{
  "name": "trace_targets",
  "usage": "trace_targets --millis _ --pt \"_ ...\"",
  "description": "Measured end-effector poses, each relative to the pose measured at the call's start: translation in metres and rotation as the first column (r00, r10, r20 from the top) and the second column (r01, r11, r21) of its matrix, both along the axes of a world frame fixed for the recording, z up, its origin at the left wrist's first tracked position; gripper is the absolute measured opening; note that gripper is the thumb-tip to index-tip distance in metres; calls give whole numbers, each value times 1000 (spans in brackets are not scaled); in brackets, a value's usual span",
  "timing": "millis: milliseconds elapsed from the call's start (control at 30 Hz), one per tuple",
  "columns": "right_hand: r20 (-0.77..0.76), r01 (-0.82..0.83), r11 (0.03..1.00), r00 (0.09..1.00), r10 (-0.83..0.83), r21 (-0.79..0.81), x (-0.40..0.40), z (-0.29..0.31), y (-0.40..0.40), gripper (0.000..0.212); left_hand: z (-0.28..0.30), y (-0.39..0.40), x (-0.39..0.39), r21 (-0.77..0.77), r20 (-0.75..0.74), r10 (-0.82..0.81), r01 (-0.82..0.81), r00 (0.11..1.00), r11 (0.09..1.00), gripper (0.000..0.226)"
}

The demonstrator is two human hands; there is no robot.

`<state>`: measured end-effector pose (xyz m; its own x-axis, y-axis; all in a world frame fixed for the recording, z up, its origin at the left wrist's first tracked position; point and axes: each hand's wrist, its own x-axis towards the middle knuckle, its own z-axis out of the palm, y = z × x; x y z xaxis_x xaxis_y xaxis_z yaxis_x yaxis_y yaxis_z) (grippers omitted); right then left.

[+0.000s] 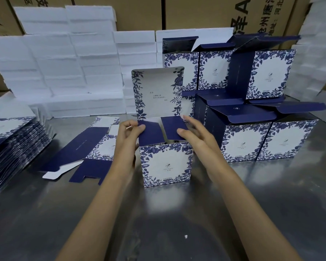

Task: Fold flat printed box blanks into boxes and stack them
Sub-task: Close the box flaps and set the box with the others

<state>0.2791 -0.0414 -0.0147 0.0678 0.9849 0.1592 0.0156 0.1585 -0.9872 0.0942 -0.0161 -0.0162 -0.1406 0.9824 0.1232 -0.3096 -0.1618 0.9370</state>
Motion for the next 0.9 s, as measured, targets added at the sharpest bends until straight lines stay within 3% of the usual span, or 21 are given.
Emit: trace_targets --millis 67,167,300,467,633,767,900 --pt "81 85 996 993 -81 -39 6 5 -1 26 -2 -1 -1 12 6 8 -8 1000 1000 13" --pt "191 42 994 981 -22 -101 15 11 -3 46 -4 -3 -3 18 -74 17 -16 997 1000 12" --pt "315 17 991 949 26 -133 17 21 -1 51 -2 -9 -5 5 -82 21 -21 996 1000 11" --pt "392 -86 971 904 170 -221 25 34 -1 58 0 -15 -8 -4 -60 -3 3 998 1000 16" --pt "395 -102 975 902 174 -198 24 40 3 48 2 -16 -8 4 -69 -50 51 996 999 17" --pt "440 -140 974 874 207 -179 28 38 8 64 1 -15 -12 2 -100 -60 61 993 998 17" --pt "523 -128 970 823 220 -206 29 49 15 56 -2 -13 -12 18 -107 -59 61 993 998 19"
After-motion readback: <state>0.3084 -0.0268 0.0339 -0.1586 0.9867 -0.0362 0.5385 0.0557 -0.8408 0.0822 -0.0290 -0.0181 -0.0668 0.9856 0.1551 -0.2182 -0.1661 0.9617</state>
